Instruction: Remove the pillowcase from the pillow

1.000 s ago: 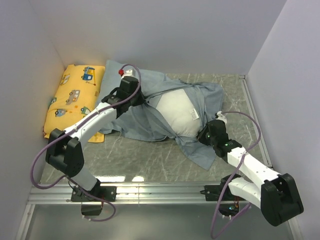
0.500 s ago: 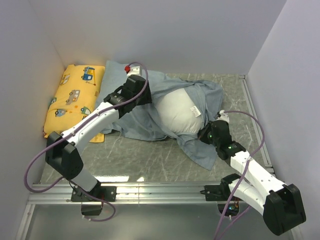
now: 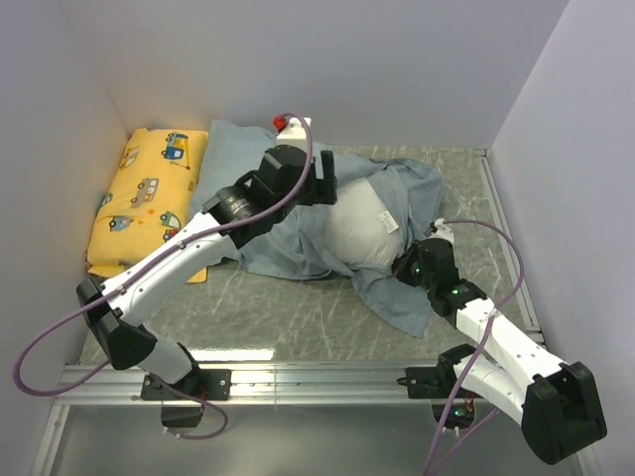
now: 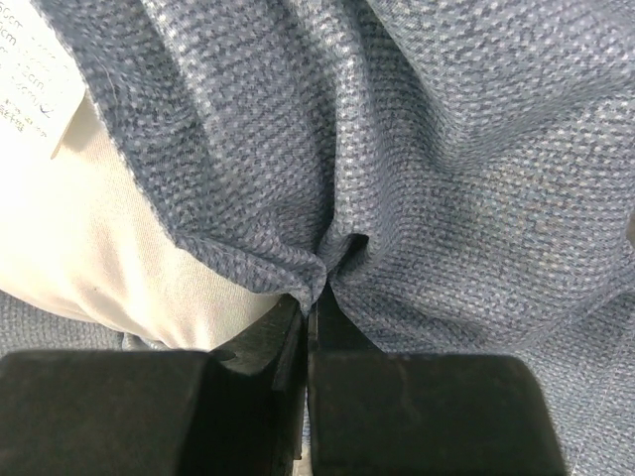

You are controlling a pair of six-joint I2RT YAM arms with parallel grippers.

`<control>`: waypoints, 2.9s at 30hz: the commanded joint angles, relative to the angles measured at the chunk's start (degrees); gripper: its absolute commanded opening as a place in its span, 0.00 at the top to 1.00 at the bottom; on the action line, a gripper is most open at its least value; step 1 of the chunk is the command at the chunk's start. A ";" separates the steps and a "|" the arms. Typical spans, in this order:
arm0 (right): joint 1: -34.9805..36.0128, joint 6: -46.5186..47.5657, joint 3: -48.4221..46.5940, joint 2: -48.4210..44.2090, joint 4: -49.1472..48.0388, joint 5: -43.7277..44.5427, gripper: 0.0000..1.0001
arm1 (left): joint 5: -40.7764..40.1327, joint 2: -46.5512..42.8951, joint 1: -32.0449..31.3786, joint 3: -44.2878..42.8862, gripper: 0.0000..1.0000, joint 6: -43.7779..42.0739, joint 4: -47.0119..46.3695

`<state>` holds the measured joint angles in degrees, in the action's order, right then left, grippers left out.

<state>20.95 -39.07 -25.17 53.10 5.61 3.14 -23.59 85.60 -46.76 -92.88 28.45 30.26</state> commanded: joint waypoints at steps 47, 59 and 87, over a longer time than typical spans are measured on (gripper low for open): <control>-0.03 0.75 -1.46 4.46 -0.42 4.16 1.00 | 12.15 22.16 8.62 -21.75 1.00 1.08 2.88; -2.66 3.82 -12.00 14.31 -0.95 5.13 0.86 | 24.04 0.98 2.56 9.00 1.00 3.19 -5.12; 4.72 11.91 -26.24 1.20 13.99 3.09 0.20 | 23.07 -3.07 -0.08 15.80 1.00 4.86 -8.55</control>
<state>24.99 -28.82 -49.36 49.41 20.03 3.05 0.45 84.23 -47.22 -74.26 32.69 23.79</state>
